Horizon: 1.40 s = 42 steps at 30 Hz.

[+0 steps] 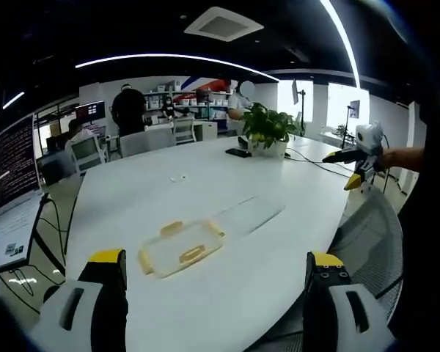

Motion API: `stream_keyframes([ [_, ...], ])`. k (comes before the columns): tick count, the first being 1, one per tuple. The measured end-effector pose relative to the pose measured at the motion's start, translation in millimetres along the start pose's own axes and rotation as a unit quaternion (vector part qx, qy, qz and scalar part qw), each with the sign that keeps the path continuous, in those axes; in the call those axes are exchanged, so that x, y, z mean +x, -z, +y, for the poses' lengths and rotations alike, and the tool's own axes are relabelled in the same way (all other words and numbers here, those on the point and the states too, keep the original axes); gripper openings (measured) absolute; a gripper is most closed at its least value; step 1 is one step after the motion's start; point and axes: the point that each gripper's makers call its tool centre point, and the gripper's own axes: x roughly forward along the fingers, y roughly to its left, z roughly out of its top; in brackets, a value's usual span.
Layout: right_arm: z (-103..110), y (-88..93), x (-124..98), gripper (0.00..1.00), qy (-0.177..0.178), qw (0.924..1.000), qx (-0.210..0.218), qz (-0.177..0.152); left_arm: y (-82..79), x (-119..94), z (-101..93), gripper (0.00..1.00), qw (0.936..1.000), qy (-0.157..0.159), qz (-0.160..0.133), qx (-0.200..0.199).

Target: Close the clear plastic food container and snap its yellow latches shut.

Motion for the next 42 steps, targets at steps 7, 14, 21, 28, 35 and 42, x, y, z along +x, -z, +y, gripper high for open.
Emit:
stream_keyframes([
  [7,-0.3,-5.6,5.8,0.94,-0.015,0.9998,-0.012,0.009,-0.8,2.1,5.0,0.99,1.0000,0.001,0.001,0.000],
  [14,0.8,-12.2,16.8,0.93,-0.035,0.9989,-0.028,0.016,-2.6,4.1,12.8,0.99,1.0000,-0.002,0.003,0.001],
  [21,2.1,-21.9,30.0,0.92,-0.053,0.9976,-0.042,0.018,-5.0,7.2,23.5,0.98,1.0000,-0.002,0.006,0.003],
  [28,5.9,-32.6,45.0,0.91,-0.078,0.9950,-0.059,0.021,-4.9,12.9,32.2,0.97,0.9999,0.004,0.013,0.008],
  [35,10.6,-41.9,61.2,0.91,-0.105,0.9913,-0.077,0.023,-2.9,20.4,40.8,0.97,0.9995,0.013,0.023,0.017],
  [42,10.6,-49.7,78.1,0.89,-0.122,0.9880,-0.091,0.025,1.9,28.0,49.1,0.96,0.9988,0.021,0.034,0.029],
])
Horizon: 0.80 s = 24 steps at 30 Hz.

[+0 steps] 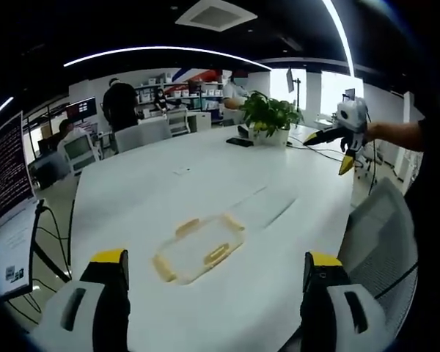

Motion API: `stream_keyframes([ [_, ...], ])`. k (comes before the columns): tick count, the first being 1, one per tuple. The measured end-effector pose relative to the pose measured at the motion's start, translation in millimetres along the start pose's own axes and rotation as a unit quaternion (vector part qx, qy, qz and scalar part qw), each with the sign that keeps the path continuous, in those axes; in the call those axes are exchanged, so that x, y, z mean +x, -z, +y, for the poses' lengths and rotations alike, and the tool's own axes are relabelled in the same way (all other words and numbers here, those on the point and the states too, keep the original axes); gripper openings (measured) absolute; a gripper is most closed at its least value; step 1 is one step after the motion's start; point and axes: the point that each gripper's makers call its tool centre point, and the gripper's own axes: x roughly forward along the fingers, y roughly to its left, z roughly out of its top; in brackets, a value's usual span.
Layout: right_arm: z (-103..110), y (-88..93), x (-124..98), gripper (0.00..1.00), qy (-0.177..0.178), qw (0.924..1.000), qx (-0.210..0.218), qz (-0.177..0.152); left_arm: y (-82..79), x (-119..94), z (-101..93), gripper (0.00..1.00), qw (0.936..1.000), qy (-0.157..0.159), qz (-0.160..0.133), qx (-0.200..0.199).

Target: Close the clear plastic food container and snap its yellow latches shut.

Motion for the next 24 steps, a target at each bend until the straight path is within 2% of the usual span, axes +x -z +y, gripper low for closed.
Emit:
stream_keyframes([
  [13,-3.6,-13.7,30.1,0.87,-0.030,0.9991,-0.028,0.009,7.0,17.8,13.0,0.94,0.9994,0.016,0.022,0.022],
  [20,-3.3,-22.7,49.9,0.85,-0.048,0.9977,-0.046,0.014,8.3,27.7,25.4,0.93,0.9981,0.024,0.033,0.045],
  [24,-6.8,-30.3,62.2,0.84,-0.053,0.9969,-0.056,0.014,11.9,36.5,27.6,0.92,0.9960,0.040,0.045,0.065],
])
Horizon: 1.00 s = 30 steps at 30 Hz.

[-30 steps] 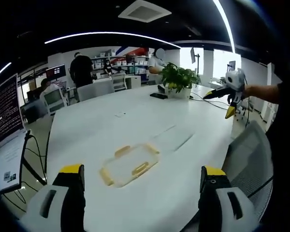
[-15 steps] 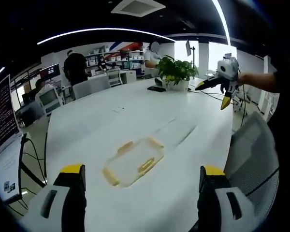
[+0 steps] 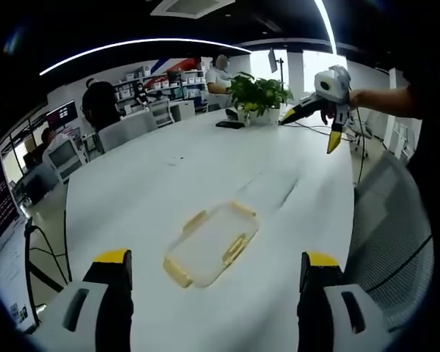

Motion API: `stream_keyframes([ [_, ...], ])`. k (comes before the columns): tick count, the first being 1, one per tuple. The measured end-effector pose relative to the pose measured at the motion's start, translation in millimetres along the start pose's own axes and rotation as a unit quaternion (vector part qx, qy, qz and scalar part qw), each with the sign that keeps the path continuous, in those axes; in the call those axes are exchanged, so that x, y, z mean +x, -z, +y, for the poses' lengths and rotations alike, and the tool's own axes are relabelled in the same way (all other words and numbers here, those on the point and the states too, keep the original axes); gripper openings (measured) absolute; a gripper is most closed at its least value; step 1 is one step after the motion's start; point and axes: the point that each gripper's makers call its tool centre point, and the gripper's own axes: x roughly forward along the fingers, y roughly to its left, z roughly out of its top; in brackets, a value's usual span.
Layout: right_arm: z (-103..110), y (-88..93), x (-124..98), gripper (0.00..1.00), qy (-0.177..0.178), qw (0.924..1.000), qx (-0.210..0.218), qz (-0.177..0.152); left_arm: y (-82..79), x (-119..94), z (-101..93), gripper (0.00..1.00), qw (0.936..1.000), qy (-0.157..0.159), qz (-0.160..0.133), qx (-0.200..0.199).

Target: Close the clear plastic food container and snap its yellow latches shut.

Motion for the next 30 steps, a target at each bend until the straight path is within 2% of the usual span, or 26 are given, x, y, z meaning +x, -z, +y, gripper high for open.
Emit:
stream_keyframes([
  [11,-6.1,-10.5,36.3,0.81,-0.030,0.9987,-0.037,0.018,7.8,22.1,13.9,0.88,0.9987,0.031,0.023,0.032],
  [30,-3.4,-15.3,92.0,0.71,-0.086,0.9933,-0.058,0.051,32.6,47.5,37.7,0.74,0.9910,0.086,0.069,0.075],
])
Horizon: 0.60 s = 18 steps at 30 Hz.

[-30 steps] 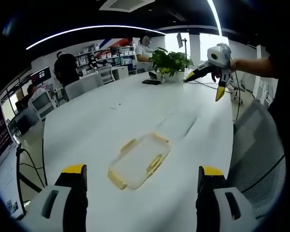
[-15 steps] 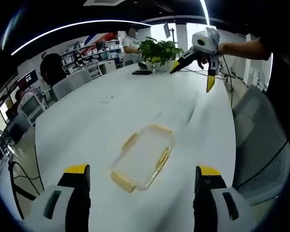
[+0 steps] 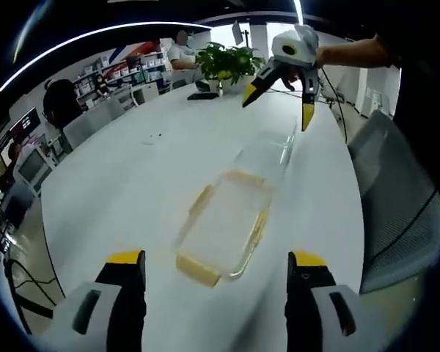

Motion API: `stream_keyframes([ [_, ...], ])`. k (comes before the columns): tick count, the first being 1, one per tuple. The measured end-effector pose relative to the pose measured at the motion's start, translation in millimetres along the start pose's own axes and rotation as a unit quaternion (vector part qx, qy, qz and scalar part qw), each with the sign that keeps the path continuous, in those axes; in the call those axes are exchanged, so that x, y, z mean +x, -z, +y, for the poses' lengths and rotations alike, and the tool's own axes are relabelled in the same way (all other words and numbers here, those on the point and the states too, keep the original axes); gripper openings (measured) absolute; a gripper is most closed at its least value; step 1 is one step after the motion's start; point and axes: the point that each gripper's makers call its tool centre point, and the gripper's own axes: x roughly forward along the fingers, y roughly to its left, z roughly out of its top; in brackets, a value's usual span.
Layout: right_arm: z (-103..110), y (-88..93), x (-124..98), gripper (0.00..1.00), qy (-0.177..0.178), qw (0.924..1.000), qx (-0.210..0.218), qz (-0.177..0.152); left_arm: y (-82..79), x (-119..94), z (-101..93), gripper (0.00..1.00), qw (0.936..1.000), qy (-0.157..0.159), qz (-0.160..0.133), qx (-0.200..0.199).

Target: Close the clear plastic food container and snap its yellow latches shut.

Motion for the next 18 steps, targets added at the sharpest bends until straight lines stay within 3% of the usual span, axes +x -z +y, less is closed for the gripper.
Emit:
stream_keyframes([
  [18,-2.3,6.2,47.9,0.62,-0.030,0.9987,0.005,0.042,28.1,23.0,19.7,0.59,0.9959,0.049,0.058,0.049],
])
